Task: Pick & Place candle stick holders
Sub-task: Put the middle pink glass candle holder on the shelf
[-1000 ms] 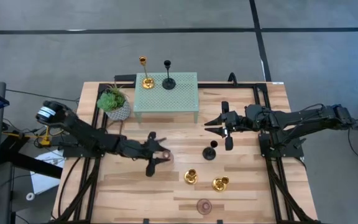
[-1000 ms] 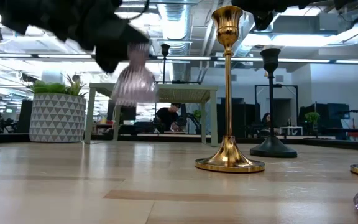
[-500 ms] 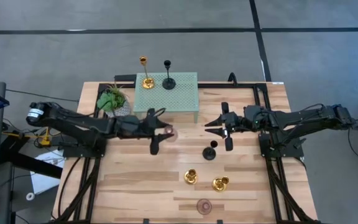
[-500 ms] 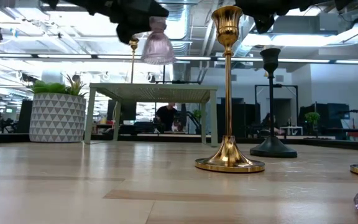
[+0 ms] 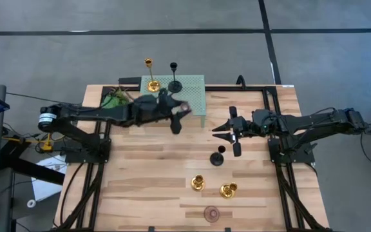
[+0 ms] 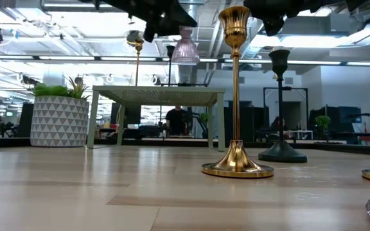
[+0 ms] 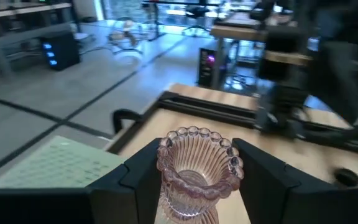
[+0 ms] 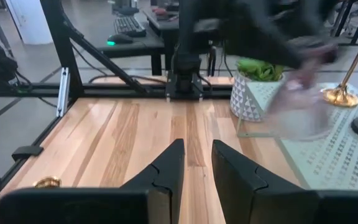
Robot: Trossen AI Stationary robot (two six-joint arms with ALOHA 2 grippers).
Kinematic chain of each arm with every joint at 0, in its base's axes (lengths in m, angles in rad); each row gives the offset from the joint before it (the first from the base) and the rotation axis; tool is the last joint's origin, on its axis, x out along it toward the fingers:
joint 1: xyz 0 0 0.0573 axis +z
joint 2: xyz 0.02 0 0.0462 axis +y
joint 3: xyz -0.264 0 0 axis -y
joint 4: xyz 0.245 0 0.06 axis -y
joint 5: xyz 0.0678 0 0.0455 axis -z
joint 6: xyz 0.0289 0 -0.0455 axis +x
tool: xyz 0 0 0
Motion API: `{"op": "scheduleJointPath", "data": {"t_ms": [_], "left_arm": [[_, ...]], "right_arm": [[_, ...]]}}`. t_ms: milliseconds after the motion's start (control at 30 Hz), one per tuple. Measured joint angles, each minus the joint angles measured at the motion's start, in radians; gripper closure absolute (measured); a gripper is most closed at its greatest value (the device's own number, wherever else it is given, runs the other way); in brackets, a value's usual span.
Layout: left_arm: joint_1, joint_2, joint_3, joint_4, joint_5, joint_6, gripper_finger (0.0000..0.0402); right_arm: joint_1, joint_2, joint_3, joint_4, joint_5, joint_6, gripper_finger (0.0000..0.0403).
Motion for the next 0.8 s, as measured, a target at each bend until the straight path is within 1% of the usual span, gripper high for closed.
{"op": "scheduleJointPath", "data": {"t_ms": [100,200,300,400,600,667,800], "left_arm": [[0.057,0.036,0.027,0.000,0.001,-0.002,0.0227],[0.109,0.074,0.048,0.001,0.050,-0.039,0.0227],[0.148,0.115,0.065,0.036,0.069,-0.061,0.0227],[0.167,0.158,0.080,0.082,0.070,-0.063,0.0227],[0.166,0.233,0.135,0.098,0.071,-0.061,0.0227],[0.166,0.254,0.147,0.100,0.049,-0.061,0.0227],[0.167,0.283,0.154,0.096,-0.038,-0.053,0.0227]], "right_arm": [[0.000,0.000,0.000,-0.013,0.000,0.000,0.0328],[0.000,0.000,0.000,-0.019,0.000,0.000,0.0328],[0.000,0.000,0.000,-0.029,0.000,0.000,0.0328],[0.000,0.000,0.000,-0.035,0.000,0.000,0.0328],[0.000,0.000,0.000,-0.050,0.000,0.000,0.0328],[0.000,0.000,0.000,-0.058,0.000,0.000,0.0328],[0.000,0.000,0.000,-0.061,0.000,0.000,0.0328]]}}
